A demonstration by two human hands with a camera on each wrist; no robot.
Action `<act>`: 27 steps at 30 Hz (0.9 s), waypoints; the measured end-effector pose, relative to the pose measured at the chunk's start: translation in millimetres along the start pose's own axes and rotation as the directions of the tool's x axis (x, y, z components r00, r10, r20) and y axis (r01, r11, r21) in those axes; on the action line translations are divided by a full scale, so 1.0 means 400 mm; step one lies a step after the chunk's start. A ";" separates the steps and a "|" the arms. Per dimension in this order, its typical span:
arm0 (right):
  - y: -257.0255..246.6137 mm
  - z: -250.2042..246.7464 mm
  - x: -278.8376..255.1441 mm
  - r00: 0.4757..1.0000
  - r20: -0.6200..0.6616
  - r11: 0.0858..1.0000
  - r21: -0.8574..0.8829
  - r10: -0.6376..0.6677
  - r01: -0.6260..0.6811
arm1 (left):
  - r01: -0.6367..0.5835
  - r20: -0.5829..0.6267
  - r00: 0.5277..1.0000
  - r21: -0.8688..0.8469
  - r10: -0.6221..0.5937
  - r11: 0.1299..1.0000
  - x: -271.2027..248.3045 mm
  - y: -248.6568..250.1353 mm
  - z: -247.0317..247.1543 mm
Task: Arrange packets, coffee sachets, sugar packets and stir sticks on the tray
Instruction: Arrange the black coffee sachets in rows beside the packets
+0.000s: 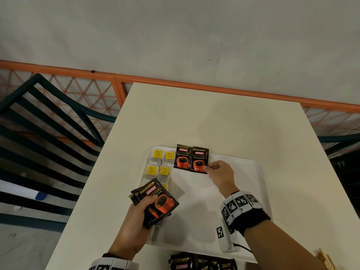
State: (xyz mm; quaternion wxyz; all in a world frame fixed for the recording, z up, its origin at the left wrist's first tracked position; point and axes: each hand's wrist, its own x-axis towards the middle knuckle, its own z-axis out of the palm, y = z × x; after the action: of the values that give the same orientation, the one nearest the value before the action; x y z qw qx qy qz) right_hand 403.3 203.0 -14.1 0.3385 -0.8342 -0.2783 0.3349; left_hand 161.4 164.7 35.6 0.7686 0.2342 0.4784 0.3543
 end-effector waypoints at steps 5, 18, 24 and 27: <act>-0.011 -0.005 -0.010 1.000 -0.002 1.000 -0.013 -0.011 0.010 | -0.008 0.015 1.000 0.004 0.008 1.000 0.004 -0.004 -0.001; -0.087 -0.036 -0.211 0.675 0.734 0.997 0.050 -0.078 0.061 | -0.031 0.049 0.998 0.074 0.028 0.997 0.003 -0.004 0.022; -0.076 -0.023 -0.218 0.690 0.720 0.984 0.165 -0.074 -0.067 | -0.007 0.142 0.990 -0.005 0.008 1.000 -0.007 0.001 0.008; -0.072 -0.021 -0.202 0.742 0.668 0.941 0.288 -0.062 -0.180 | 0.001 0.147 0.989 0.015 -0.003 1.000 -0.005 0.002 -0.006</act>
State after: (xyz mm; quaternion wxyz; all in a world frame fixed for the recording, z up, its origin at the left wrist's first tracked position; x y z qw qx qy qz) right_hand 352.6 161.4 42.0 0.3416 -0.5973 -0.2931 0.6638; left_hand 158.3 163.8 36.4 0.8004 0.2648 0.4235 0.3316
